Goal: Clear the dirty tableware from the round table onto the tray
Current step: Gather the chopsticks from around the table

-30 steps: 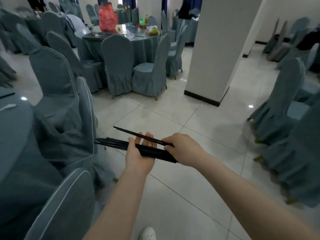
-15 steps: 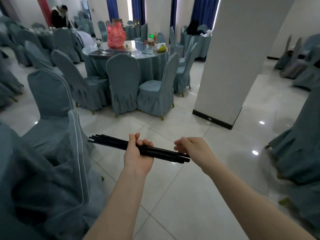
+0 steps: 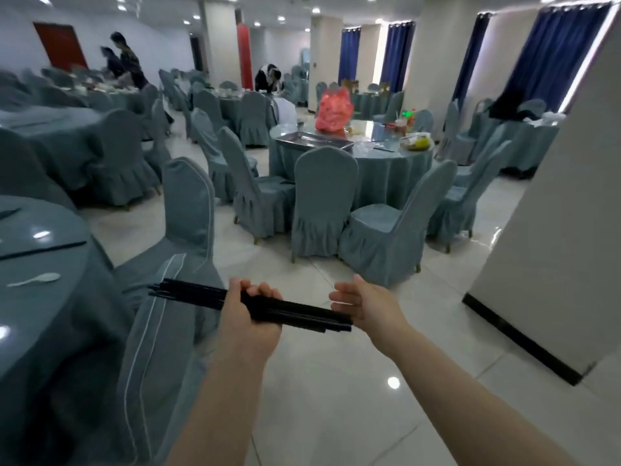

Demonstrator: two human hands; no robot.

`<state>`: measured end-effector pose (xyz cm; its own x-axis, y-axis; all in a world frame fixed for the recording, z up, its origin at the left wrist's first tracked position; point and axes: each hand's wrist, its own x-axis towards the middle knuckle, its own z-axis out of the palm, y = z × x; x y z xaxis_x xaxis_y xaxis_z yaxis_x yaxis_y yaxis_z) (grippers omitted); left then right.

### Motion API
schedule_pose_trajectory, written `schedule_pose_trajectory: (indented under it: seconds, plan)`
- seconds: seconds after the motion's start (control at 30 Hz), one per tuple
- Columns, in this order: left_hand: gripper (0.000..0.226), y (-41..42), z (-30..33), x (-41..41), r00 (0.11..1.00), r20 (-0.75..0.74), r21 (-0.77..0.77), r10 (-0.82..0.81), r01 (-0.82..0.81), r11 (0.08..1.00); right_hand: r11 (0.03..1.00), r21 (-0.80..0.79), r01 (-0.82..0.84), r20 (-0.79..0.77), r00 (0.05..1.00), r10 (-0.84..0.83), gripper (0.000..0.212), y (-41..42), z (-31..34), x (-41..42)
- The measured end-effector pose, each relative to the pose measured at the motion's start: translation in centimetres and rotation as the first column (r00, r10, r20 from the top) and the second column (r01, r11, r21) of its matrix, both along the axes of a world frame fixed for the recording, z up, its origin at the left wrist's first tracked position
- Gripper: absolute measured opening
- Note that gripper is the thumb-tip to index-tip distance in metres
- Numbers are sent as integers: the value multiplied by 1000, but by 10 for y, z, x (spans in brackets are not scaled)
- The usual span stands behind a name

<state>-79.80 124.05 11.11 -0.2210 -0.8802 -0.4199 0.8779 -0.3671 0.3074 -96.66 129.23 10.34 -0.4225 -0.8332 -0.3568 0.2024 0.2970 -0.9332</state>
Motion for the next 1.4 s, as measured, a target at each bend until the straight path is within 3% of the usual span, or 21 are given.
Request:
schedule_pose_trajectory:
  seconds: [0.1, 0.23, 0.43, 0.6, 0.8, 1.03, 1.13, 1.4]
  plan:
    - [35, -46, 6, 16, 991, -20, 15, 130, -129, 991, 992, 11, -129, 46, 991, 128, 34, -59, -7, -8]
    - [32, -116, 7, 29, 960, -23, 13, 279, -279, 960, 959, -13, -283, -23, 959, 282, 30, -148, -9, -7]
    - [28, -214, -6, 50, 954, -7, 23, 300, -300, 954, 921, -21, -389, -107, 917, 385, 22, -263, 4, -9]
    - [29, -275, -17, 76, 922, 17, 64, 386, -387, 920, 880, -125, -458, -122, 888, 444, 22, -350, 27, -3]
    - [32, -342, -35, 113, 851, 30, 86, 525, -525, 846, 772, -94, -628, -172, 775, 609, 21, -465, 18, 35]
    - [28, -426, -48, 140, 681, 63, 100, 729, -731, 675, 596, -75, -800, -139, 600, 788, 15, -617, -28, 81]
    - [27, -454, -56, 145, 570, 41, 137, 820, -817, 561, 510, -40, -859, -141, 510, 848, 13, -679, -43, 107]
    - [26, -482, -81, 187, 338, 91, 147, 937, -935, 323, 237, 79, -968, -232, 213, 949, 18, -757, -85, 218]
